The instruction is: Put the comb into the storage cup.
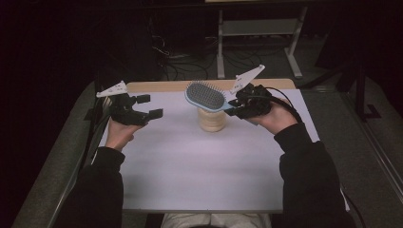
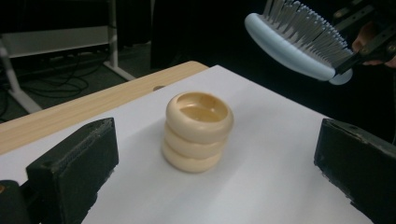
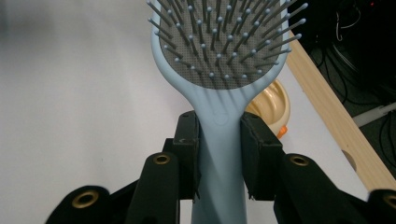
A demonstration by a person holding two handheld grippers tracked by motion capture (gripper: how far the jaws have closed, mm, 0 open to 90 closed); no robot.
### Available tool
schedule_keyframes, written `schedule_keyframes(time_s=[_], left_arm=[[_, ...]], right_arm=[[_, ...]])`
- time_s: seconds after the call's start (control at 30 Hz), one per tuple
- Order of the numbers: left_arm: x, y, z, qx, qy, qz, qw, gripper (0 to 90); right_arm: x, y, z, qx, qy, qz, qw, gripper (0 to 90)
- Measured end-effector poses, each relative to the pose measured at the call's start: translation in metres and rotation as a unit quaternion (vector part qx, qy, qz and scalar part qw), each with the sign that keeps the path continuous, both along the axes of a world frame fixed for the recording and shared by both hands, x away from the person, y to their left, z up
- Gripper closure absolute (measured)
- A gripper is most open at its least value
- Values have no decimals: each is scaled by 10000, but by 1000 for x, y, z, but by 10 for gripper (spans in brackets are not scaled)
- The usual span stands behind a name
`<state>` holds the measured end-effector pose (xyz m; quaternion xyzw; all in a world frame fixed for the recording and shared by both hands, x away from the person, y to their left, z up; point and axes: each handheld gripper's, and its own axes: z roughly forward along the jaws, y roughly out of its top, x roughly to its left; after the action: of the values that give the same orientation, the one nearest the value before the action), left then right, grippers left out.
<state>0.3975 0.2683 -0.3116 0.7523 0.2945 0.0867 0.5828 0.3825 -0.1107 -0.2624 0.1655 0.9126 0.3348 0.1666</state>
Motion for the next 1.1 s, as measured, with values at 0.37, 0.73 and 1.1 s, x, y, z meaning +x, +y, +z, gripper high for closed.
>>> schedule_keyframes(time_s=[0.37,0.73,1.1], left_arm=[[11,-16,5,-237,8,-160,9996,0],[24,-18,8,-734,140,-119,9971,0],[30,-22,8,-1225,330,-166,9918,0]], right_arm=[[12,17,5,72,-95,72,9999,682],[28,49,2,99,-130,246,9996,682],[33,72,-4,139,-266,328,9990,682]])
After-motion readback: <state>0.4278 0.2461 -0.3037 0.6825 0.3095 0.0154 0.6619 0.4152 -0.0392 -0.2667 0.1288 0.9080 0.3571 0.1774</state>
